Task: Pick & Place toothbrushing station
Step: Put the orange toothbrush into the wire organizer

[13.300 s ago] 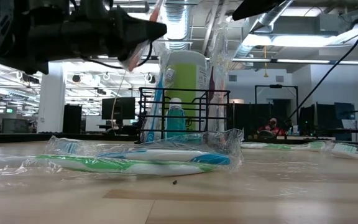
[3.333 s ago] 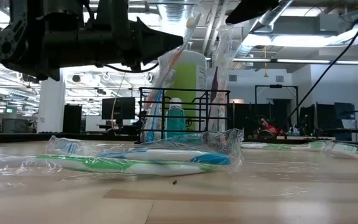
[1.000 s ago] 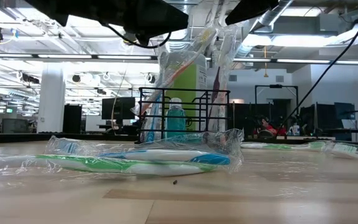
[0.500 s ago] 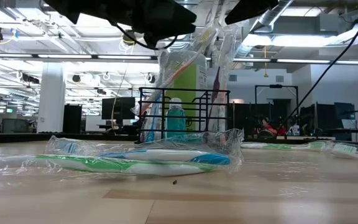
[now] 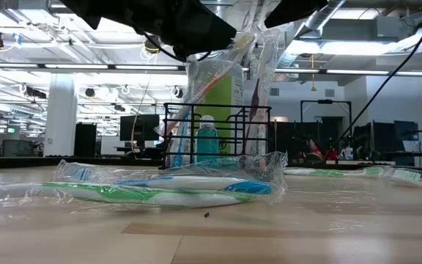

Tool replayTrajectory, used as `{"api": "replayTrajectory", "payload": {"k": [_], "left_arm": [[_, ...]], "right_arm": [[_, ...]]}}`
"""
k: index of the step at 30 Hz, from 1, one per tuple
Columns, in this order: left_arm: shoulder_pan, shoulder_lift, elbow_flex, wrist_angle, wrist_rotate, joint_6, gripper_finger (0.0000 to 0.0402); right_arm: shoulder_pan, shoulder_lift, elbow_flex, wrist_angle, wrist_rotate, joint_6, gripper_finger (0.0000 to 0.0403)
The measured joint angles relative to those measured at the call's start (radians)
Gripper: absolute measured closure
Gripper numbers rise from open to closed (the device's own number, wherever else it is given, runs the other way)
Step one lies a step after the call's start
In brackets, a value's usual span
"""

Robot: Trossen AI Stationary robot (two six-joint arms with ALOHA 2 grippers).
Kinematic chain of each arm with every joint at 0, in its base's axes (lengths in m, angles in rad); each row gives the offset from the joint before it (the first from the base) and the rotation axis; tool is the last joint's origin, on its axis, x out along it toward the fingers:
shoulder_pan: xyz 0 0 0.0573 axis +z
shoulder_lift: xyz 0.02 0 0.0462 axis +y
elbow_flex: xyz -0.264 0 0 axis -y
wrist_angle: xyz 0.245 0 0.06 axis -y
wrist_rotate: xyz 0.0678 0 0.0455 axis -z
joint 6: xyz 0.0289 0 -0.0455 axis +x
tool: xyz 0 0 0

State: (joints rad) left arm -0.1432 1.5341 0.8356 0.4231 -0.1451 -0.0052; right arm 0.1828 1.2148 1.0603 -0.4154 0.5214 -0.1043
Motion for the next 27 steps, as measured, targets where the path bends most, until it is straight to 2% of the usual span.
{"api": "replayTrajectory", "payload": {"k": [6,16,19,25,27], "left_arm": [[0.003,0.056,0.050,-0.019,0.006,0.003,0.0257],[0.019,0.060,0.063,-0.042,0.006,0.000,0.0265],[0.019,0.060,0.063,-0.042,0.008,-0.002,0.0290],[0.012,0.060,0.063,-0.041,0.021,-0.003,0.0377],[0.008,0.060,0.063,-0.040,0.021,-0.003,0.0393]], "right_arm": [[0.000,0.000,0.000,0.005,0.000,0.000,0.0321],[0.000,0.000,0.000,0.004,-0.001,0.000,0.0321],[0.000,0.000,0.000,0.004,0.000,0.000,0.0321],[0.000,0.000,0.000,0.002,-0.001,0.000,0.0321],[0.000,0.000,0.000,0.000,-0.001,0.000,0.0321]]}}
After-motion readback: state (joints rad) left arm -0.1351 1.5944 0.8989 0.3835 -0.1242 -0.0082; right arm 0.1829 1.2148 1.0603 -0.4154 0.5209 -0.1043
